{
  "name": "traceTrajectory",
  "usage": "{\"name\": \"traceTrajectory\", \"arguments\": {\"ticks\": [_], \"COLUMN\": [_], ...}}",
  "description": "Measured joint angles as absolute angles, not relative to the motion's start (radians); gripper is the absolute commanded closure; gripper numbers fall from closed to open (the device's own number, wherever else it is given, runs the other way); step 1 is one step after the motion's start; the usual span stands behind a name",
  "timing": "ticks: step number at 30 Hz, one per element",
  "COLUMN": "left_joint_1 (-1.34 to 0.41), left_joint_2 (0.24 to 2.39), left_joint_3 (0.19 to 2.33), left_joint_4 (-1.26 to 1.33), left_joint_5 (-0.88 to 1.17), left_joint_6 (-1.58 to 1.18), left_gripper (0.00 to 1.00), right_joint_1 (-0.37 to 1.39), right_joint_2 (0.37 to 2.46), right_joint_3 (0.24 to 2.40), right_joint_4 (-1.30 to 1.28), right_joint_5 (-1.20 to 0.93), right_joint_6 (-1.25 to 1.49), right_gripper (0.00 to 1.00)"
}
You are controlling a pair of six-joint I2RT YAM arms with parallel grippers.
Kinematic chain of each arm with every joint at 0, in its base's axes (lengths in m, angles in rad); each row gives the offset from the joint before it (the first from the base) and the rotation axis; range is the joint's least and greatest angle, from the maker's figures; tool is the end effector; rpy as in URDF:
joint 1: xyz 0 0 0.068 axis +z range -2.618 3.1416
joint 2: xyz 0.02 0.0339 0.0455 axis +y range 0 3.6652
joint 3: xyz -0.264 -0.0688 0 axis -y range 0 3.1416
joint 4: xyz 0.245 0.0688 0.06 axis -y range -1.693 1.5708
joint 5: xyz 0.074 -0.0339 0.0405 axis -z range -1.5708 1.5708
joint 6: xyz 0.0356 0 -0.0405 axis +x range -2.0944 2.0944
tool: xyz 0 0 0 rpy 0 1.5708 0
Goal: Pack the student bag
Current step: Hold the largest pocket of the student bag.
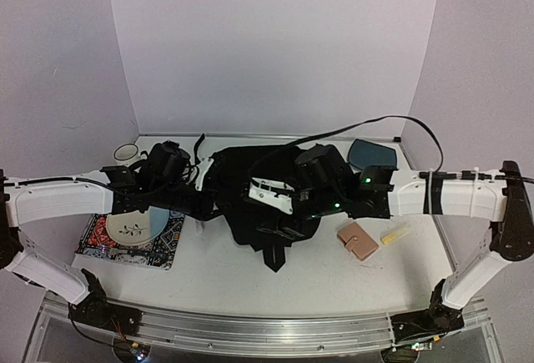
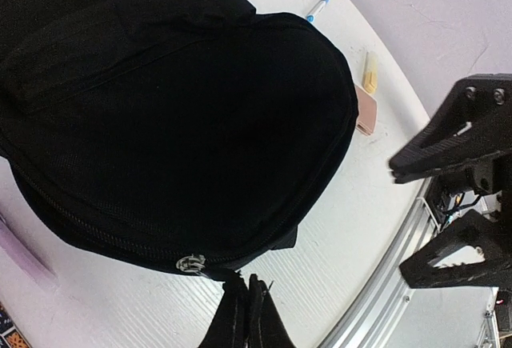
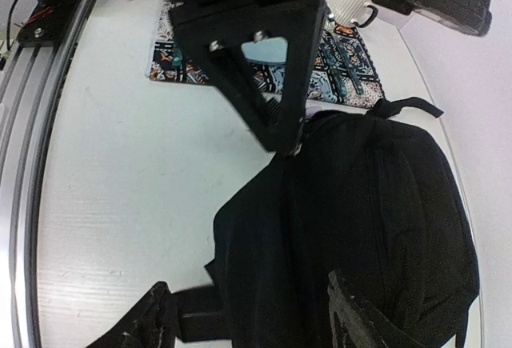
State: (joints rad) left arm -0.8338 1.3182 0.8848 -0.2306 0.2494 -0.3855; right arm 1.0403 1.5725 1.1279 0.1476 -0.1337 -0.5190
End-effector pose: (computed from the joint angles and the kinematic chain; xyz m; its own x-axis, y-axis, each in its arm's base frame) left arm 0.1864 -0.2184 0.2538 -0.7027 0.2321 -0.6725 0.6302 0.6417 -0.4371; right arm 0.1841 0.3232 0.2943 0.3274 -0.4134 -0.8496 -0.8717 0.2147 -0.4404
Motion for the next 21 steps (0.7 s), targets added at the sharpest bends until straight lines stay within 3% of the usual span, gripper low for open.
{"name": "traceTrajectory", "arguments": {"ticks": [5,8,14,21], "left_joint_1": [-0.846,-0.849,-0.851,-0.856], "left_joint_2": [1.316,1.305,1.288,1.287], "left_joint_3": [0.885,0.885,0.885,0.897], "left_joint_4": [-0.228,-0.228,-0.232,-0.289], "left_joint_5": [0.261,0.263,0.254,0.114], "left_joint_6": [-0.396,-0.399,-0.397,-0.384], "left_gripper": [1.0,1.0,1.0,1.0], "right_joint_1": [1.038,1.039,1.037,1.035], "right_joint_2": [1.717,1.78,1.816,1.758], "right_joint_3": [1.207,1.242,1.274,1.191], "right_joint_4": [0.175,0.178,0.184,0.207], "right_joint_5": [-0.135,-0.132,-0.13,-0.125], "right_joint_6": [-0.515,-0.517,-0.519,-0.519], "right_gripper": [0.38,0.48,0.97,1.0]}}
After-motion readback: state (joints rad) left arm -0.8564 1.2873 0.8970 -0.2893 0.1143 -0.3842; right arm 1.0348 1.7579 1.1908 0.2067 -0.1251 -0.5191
